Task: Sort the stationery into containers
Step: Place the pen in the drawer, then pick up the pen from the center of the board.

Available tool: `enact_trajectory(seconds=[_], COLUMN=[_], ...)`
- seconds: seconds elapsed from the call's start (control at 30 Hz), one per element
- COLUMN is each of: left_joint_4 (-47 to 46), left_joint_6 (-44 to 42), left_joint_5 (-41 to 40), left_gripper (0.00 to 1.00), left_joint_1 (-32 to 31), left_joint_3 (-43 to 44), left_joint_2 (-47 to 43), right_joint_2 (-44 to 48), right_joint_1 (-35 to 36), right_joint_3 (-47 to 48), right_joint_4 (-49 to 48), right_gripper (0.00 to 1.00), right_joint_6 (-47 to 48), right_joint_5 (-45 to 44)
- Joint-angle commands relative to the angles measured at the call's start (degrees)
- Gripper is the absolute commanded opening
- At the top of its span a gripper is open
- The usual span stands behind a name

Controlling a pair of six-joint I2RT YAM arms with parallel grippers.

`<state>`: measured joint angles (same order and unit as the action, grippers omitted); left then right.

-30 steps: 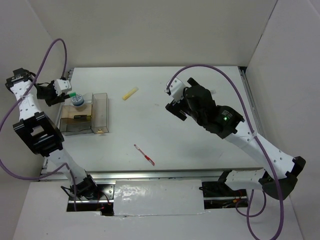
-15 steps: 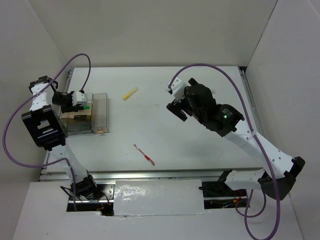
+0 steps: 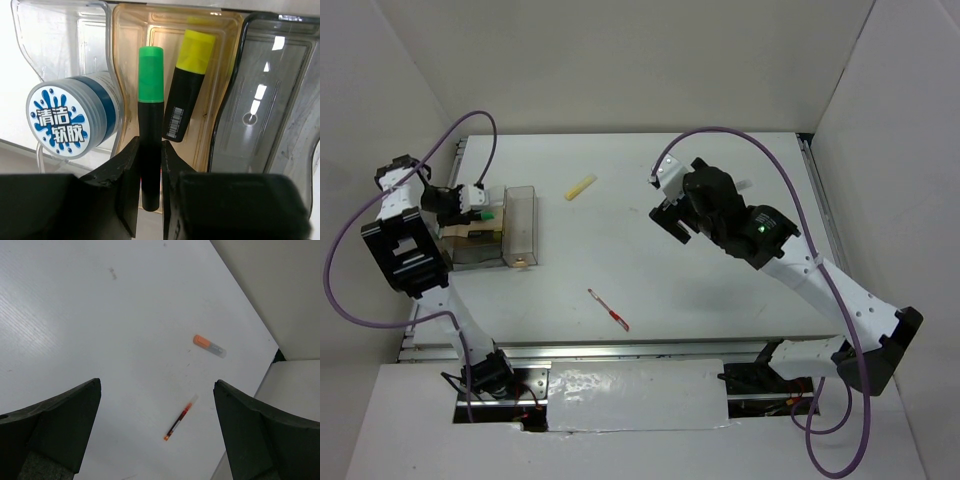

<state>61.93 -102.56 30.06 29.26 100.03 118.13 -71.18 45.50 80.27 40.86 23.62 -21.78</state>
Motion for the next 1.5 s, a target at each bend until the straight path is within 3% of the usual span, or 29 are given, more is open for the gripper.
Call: enact_trajectory(seconds=[0.0, 0.03, 0.1, 0.17, 0.3, 0.4, 0.57, 0.73, 0.8, 0.87, 0.93, 0.97, 1.03, 1.13, 1.27, 1.47], left_joint_4=[2.58, 2.75, 2.49, 1.62, 0.12, 1.43, 5.56, 7.42, -2.56, -19.68, -29.45, -36.20, -39.07, -38.73, -42.23, -39.17], left_joint_6=[-3.08, -3.34, -2.64, -1.16, 0.52, 0.70, 4.11, 19.82, 31.73, 46.39, 53.48, 60.39, 67.37, 81.94, 91.37, 88.15], left_joint_5=[2.02, 1.75, 1.58, 1.66, 2.80, 4.04, 10.95, 17.84, 14.96, 8.39, 5.11, 4.22, 2.28, 2.98, 4.13, -1.49], left_gripper=[0.12, 0.14, 0.29, 0.39, 0.42, 0.57, 0.58, 0.56, 0.54, 0.54, 0.54, 0.55, 0.55, 0.52, 0.53, 0.54], left_joint_1=[0.54, 0.54, 0.54, 0.54, 0.54, 0.72, 0.98, -4.37, -10.95, -18.39, -23.00, -26.93, -30.90, -31.28, -29.70, -31.63], left_joint_3=[0.87, 0.78, 0.61, 0.34, -0.45, -0.01, 5.95, 12.13, 7.93, -1.38, -8.23, -9.05, -6.10, 3.74, 10.18, 16.51], left_joint_2=[-0.53, -0.44, -0.44, -0.70, -1.76, -2.99, -3.95, -7.46, -12.79, -18.86, -21.00, -20.22, -16.72, -3.40, 5.51, 12.65], right_joint_2=[-0.19, -0.28, -0.36, -0.54, -0.80, -0.98, -0.98, -1.51, -2.12, -2.65, -3.09, -3.18, -3.79, -3.53, -2.39, -2.12], right_joint_1=[-0.32, -0.23, -0.23, -0.23, -0.23, -0.06, 0.03, -1.46, -2.60, -4.01, -5.24, -6.55, -7.78, -10.16, -13.58, -15.52], right_joint_3=[2.35, 2.17, 2.00, 2.17, 2.52, 2.78, 3.14, 3.40, 4.36, 5.33, 6.30, 6.65, 7.79, 8.76, 9.91, 10.26], right_joint_4=[0.53, 0.53, 0.53, 0.62, 0.62, 0.54, 0.36, 0.36, 0.45, 0.88, 1.24, 1.50, 2.38, 2.73, 4.05, 5.10], right_gripper=[1.00, 1.00, 1.00, 1.00, 1.00, 1.00, 1.00, 1.00, 1.00, 1.00, 1.00, 1.00, 1.00, 1.00, 1.00, 1.00], right_joint_6=[-0.85, -0.85, -0.85, -0.76, -0.68, -0.59, -0.76, -2.69, -3.40, -5.15, -7.17, -7.79, -9.80, -12.80, -16.48, -17.73], right_joint_5=[0.33, 0.25, 0.25, 0.25, 0.42, 0.42, 0.25, 1.56, 2.35, 3.58, 5.25, 5.87, 7.71, 9.47, 14.20, 18.52])
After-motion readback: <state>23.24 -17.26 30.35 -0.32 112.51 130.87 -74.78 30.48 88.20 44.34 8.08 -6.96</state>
